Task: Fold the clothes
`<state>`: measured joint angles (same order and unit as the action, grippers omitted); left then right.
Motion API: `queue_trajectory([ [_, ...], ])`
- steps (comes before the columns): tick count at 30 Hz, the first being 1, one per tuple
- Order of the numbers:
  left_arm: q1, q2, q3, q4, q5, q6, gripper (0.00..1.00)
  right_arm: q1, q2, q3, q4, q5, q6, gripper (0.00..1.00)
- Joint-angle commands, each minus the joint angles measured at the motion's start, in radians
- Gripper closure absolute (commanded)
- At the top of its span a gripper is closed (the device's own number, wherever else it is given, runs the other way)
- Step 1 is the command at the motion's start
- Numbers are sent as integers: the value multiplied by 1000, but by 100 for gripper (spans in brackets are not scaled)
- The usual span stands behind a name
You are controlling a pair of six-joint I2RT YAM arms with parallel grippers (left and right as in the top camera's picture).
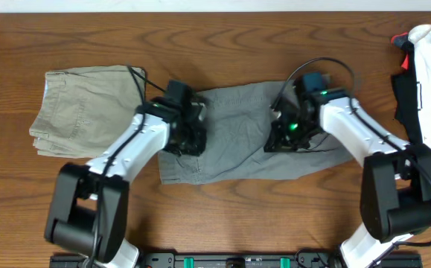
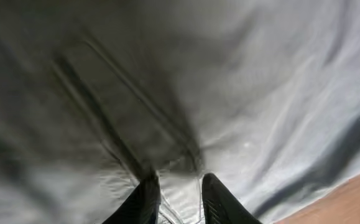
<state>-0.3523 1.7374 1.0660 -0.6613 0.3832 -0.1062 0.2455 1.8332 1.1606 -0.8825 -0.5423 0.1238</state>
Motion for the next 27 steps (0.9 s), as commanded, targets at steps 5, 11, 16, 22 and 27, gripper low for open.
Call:
queue_trajectory([
  [5,2,88,-25,-52,-102,-41,79,-9,0,-146,83,386,183,96],
  [11,3,92,-25,-68,-168,-41,79,-91,0,-287,122,506,283,99],
  [16,6,92,-25,-72,-188,-41,79,-198,-8,-290,23,558,310,99],
  [22,12,92,-25,-79,-220,-41,79,-328,-61,-269,-23,544,277,99],
  [27,14,92,-24,-78,-220,-41,79,-392,-120,-231,-21,383,115,99],
])
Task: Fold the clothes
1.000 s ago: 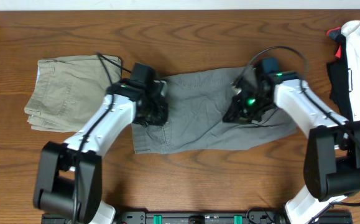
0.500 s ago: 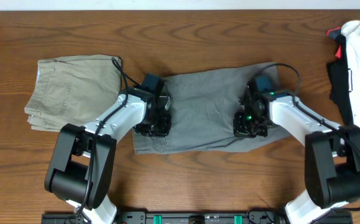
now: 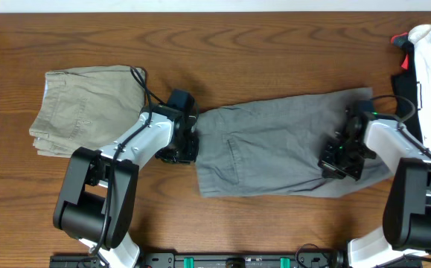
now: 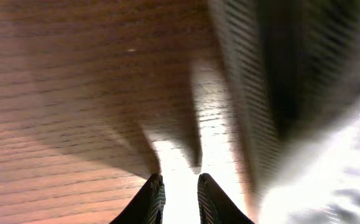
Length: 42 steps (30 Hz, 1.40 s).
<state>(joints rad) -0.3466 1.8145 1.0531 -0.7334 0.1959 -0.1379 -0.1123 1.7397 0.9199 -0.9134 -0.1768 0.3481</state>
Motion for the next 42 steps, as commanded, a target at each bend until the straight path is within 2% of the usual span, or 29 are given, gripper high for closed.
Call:
queue_trajectory([
  [1,10,14,-9,-10,-29,-12,80,-43,-40,19,15,-68,-171,99],
  [4,10,-6,28,-47,35,-16,85,-58,-90,35,51,-510,-455,99],
  [6,10,-35,56,-56,102,-17,85,-56,-118,35,74,-731,-536,99],
  [8,10,-86,86,-51,181,-17,85,-55,-134,35,96,-837,-546,99],
  [11,7,-163,99,-4,252,-26,84,-38,-133,33,102,-849,-544,99],
  [14,-12,-197,98,89,324,-79,83,-7,-123,31,103,-788,-520,99],
  [18,-80,-164,87,204,336,-109,83,37,-94,30,142,-568,-336,99],
  [22,-164,-64,76,265,335,-123,83,96,-60,30,189,-356,-231,99],
  [26,-216,42,76,291,335,-124,84,153,-38,30,224,-266,-156,99],
  [32,-228,143,76,271,306,-155,85,194,-38,30,236,-129,-74,98],
  [36,-209,159,76,193,147,-239,87,191,-38,30,206,170,-27,93],
  [39,-179,159,76,138,96,-272,87,167,-38,30,186,430,-17,91],
  [42,-147,159,76,101,53,-278,88,121,-38,30,176,506,18,91],
])
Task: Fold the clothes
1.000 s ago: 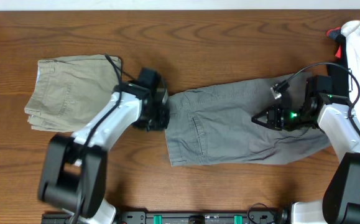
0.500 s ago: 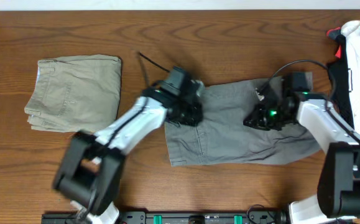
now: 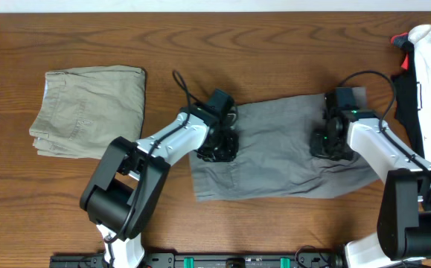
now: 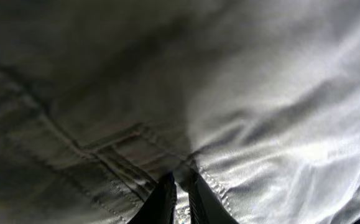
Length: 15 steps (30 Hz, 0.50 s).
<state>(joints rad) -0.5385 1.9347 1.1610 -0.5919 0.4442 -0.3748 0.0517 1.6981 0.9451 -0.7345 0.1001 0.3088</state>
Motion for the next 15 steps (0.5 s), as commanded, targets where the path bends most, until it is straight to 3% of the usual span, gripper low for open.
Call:
queue_trajectory([
  [1,53,39,-32,-51,-207,-42,88,-62,4,5,-1,224,65,91],
  [8,125,37,-31,-78,-228,-41,87,-227,3,6,14,103,68,94],
  [15,145,-42,-6,-88,-116,8,87,-302,-26,60,12,-624,-276,98],
])
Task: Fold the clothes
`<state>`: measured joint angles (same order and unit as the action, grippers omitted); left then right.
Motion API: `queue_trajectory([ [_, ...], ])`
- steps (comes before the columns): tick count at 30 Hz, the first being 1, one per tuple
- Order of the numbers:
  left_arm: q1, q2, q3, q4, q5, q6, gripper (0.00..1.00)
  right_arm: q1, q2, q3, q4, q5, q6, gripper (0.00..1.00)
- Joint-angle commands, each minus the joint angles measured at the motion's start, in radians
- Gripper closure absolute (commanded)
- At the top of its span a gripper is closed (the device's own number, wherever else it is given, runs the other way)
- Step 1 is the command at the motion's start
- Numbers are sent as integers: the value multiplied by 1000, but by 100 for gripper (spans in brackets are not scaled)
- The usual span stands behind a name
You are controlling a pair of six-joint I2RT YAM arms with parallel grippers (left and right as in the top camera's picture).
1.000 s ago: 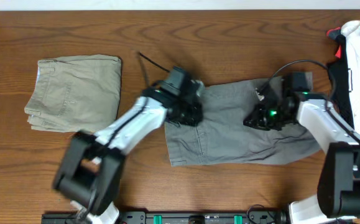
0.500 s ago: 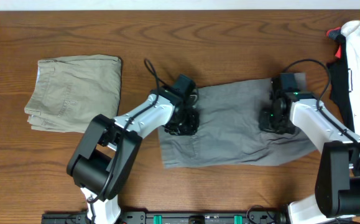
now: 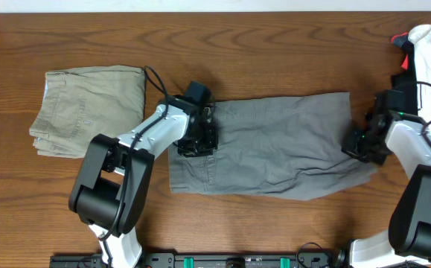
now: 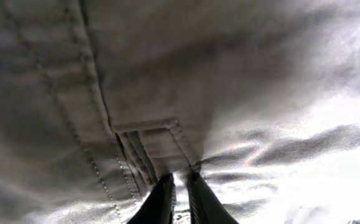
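Observation:
Grey shorts [image 3: 275, 141] lie spread flat and lengthwise across the middle of the wooden table [image 3: 275, 45]. My left gripper [image 3: 198, 141] sits on their left end, by the waistband. In the left wrist view the grey shorts [image 4: 260, 93] fill the frame with seams and a pocket corner, and the left gripper [image 4: 180, 186] is shut on a pinch of the cloth between its dark fingers [image 4: 162, 202]. My right gripper [image 3: 358, 145] is at the right leg end, its fingers hidden under the wrist, with the cloth drawn toward it.
A folded pair of khaki shorts [image 3: 88, 112] lies at the left of the table. A pile of white and black clothes with a red tag [image 3: 427, 67] sits at the right edge, just behind my right arm.
Both grippers have moved outward, the left one to the left and the right one to the right. The grey shorts now lie longer and flatter, their left end closer to the khaki shorts.
At first both grippers were on the middle of the bunched grey shorts. Then they stood far apart, with the shorts shifted right. Then both were inward on the cloth again. Now they are apart once more and the shorts lie stretched out.

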<state>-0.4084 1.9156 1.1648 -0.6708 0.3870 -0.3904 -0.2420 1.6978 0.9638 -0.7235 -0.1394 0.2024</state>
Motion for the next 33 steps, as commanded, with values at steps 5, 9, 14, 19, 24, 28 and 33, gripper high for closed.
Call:
queue_trajectory([
  [5,15,-157,-6,14,-58,45,83,1,-103,47,18,-563,-174,99],
  [9,-2,-203,-6,77,-58,73,78,52,-114,47,40,-618,-175,99],
  [14,-63,-161,-11,170,-57,84,77,184,-53,34,68,-616,-193,99],
  [19,-115,-89,-11,232,-59,137,78,327,64,34,137,-616,-193,99],
  [24,-118,-18,-11,225,-84,161,81,408,220,34,194,-512,-186,98],
  [28,-118,10,-15,188,-121,175,81,401,322,34,204,-306,-81,99],
  [33,-117,12,-15,123,-243,181,81,322,325,36,191,-252,-69,99],
])
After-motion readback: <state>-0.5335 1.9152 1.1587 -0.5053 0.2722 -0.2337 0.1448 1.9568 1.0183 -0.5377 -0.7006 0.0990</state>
